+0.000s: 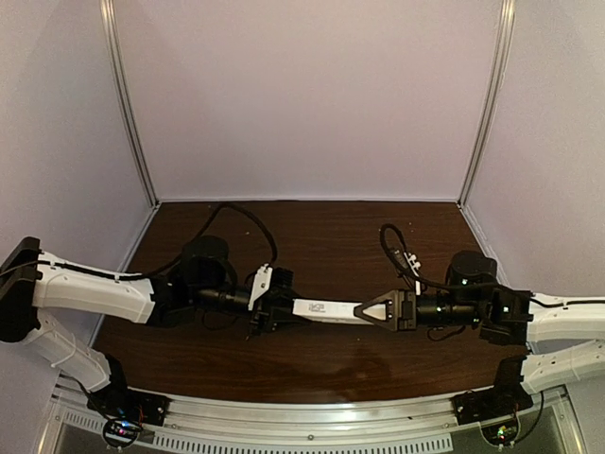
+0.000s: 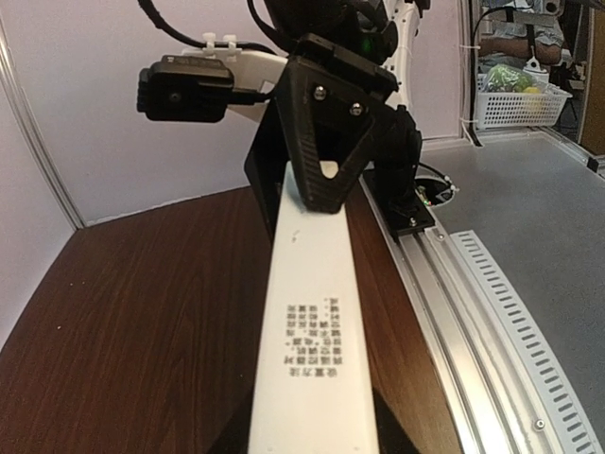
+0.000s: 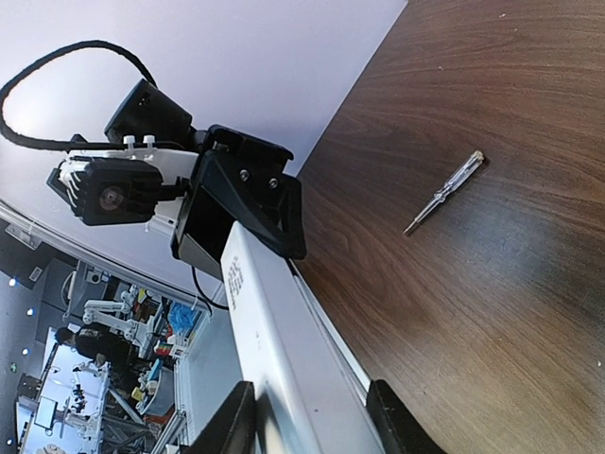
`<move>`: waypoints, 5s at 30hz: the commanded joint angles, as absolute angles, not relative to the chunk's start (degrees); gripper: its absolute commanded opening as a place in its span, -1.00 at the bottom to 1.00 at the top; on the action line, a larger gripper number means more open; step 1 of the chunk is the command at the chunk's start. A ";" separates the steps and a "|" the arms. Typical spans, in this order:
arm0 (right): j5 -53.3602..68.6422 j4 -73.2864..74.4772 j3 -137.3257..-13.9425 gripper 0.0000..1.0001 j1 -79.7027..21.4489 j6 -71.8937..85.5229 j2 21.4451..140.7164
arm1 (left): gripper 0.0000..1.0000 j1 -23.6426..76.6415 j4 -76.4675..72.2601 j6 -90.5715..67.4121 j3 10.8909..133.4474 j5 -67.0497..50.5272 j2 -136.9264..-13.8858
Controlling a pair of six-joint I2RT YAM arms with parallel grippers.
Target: Unload the batteries from the remote control
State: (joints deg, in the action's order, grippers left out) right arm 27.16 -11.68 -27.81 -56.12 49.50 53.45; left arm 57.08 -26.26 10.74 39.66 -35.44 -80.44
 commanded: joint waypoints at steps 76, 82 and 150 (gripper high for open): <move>17.87 11.71 -33.68 0.62 -51.16 53.26 51.35 | -1.00 52.07 -51.86 2.53 38.80 -43.97 -97.82; 18.49 10.54 -32.74 0.31 -51.16 54.34 50.39 | -1.00 52.12 -51.69 2.46 38.93 -44.68 -97.92; 17.79 9.41 -32.60 -0.88 -52.24 54.67 54.48 | -1.00 52.12 -47.04 4.42 42.98 -36.93 -103.18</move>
